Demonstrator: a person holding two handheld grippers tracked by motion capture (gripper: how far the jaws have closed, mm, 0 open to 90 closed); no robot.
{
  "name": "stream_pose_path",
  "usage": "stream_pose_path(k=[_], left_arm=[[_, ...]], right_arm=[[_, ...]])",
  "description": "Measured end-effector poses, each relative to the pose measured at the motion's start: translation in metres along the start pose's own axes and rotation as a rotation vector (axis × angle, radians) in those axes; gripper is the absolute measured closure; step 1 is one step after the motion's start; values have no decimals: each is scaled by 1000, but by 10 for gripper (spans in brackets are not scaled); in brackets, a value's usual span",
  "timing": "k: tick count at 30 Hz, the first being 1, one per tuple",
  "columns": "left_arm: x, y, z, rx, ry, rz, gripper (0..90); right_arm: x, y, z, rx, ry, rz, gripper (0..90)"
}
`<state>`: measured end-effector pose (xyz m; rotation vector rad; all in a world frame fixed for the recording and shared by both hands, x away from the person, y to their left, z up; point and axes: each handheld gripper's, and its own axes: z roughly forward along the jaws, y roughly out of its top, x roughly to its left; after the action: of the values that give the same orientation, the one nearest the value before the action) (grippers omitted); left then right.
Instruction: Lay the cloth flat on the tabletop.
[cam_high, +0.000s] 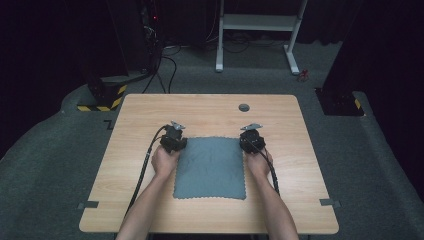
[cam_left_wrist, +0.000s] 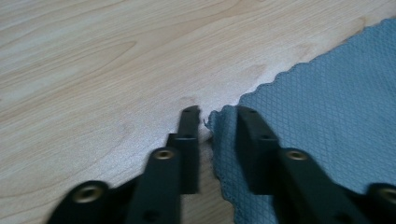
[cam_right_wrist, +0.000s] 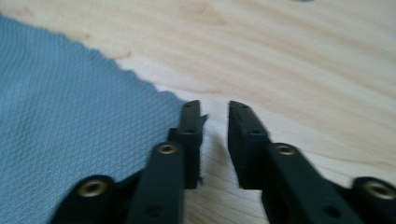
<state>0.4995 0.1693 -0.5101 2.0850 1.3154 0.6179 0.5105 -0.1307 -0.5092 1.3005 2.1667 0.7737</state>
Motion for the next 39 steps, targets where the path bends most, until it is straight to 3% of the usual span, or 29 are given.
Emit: stream_pose_path(k=[2, 4, 7, 10, 12, 14, 17, 21, 22, 25, 27, 32, 33, 37, 39], left_arm=[[-1, -2, -10, -39, -39, -22, 592], [-8, -7, -20, -64, -108, -29, 555], [-26, -20, -33, -54, -173, 63, 512], [-37, -35, -38, -43, -211, 113, 503], [-38, -42, -36, -15, -200, 138, 503], [-32, -47, -38, -25, -200, 111, 496], [-22, -53, -40, -42, -195, 100, 497], [-22, -54, -46, -31, -176, 94, 490], [-23, -56, -51, -49, -195, 91, 486], [-31, -66, -67, -86, -271, 73, 470], [-38, -75, -75, -100, -285, 82, 450], [-44, -98, -80, -82, -249, 130, 430], [-43, -103, -82, -105, -244, 138, 429], [-38, -110, -87, -106, -233, 130, 404], [-37, -113, -89, -104, -235, 123, 386]], right_arm=[[0, 0, -9, -34, 15, 13, 733], [4, -4, -20, -80, 74, 3, 737], [25, -17, -35, -94, 173, -63, 735], [42, -33, -44, -98, 238, -114, 723], [50, -43, -45, -78, 249, -148, 721], [50, -51, -44, -61, 242, -170, 714], [40, -59, -46, -78, 281, -120, 710], [38, -59, -51, -53, 240, -159, 650], [38, -61, -54, -58, 231, -155, 648], [43, -70, -67, -100, 291, -130, 630], [50, -78, -74, -103, 311, -148, 609], [58, -95, -82, -105, 268, -185, 583], [58, -97, -83, -104, 269, -182, 576], [51, -99, -84, -88, 305, -147, 554], [51, -101, -85, -90, 302, -152, 547]])
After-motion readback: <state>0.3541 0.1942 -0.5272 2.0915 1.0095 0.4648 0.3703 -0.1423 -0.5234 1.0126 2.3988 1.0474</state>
